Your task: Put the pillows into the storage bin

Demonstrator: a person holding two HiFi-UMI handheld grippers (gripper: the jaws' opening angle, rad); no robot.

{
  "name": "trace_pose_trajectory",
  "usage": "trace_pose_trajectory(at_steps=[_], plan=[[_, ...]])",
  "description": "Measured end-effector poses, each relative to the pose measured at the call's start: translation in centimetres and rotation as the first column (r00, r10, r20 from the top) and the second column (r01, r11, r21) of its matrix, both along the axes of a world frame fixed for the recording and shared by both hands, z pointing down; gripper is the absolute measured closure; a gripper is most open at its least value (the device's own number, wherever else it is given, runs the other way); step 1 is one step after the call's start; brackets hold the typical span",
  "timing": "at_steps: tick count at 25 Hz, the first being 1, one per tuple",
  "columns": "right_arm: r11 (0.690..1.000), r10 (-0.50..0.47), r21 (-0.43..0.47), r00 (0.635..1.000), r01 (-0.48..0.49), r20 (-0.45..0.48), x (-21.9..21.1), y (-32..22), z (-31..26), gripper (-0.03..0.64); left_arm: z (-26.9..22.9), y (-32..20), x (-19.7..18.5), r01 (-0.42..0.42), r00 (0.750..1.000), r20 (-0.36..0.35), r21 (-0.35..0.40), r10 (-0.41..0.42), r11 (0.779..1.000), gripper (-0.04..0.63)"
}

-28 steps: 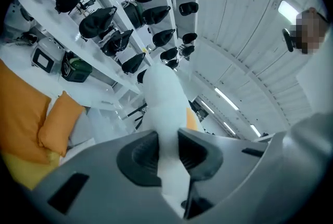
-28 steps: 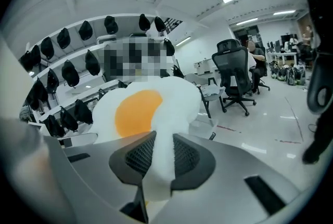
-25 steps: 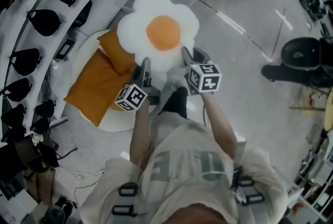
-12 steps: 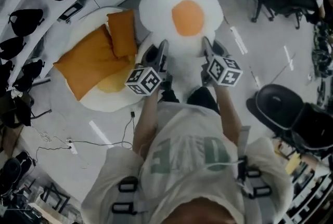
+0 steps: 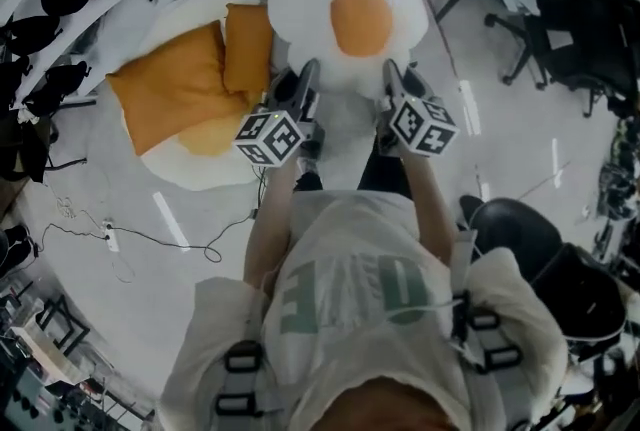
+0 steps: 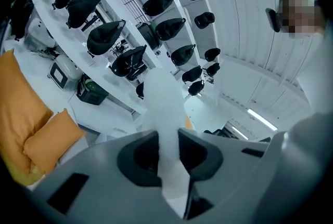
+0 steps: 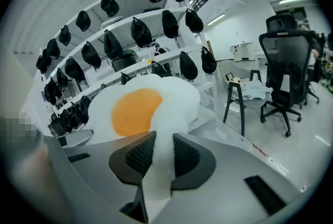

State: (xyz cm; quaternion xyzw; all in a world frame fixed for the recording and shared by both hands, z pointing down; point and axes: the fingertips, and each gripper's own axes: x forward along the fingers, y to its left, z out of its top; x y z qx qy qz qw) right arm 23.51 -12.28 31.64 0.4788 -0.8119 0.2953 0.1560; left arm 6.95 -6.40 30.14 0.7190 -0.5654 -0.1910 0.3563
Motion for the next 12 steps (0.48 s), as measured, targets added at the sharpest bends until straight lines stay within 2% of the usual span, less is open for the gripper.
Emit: trace_pose_trajectory(at_steps=[5, 8, 12], plan=[[1.000, -0.018, 0.018, 1.000, 0.019, -0.012, 2.7, -6.6, 0.4, 0.541, 0.6, -6.1, 2.8, 0.026, 0.999, 0.019, -0.010, -0.025, 1.000, 0.525], [0.998, -0.038, 0.037, 0.997, 0.040, -0.064, 5.4, -11.6, 0.9, 0.541, 1.9, -11.1, 5.6, 0.037, 0.999, 0.016, -0.050, -0.036, 0.998, 0.525], [0.999, -0.042, 0.028, 0.994, 0.045, -0.102, 9.5, -18.5, 3.2, 0.541, 4.4, -18.0, 9.7, 0.013, 1.000, 0.021, -0.097, -0.011, 0.995, 0.523]])
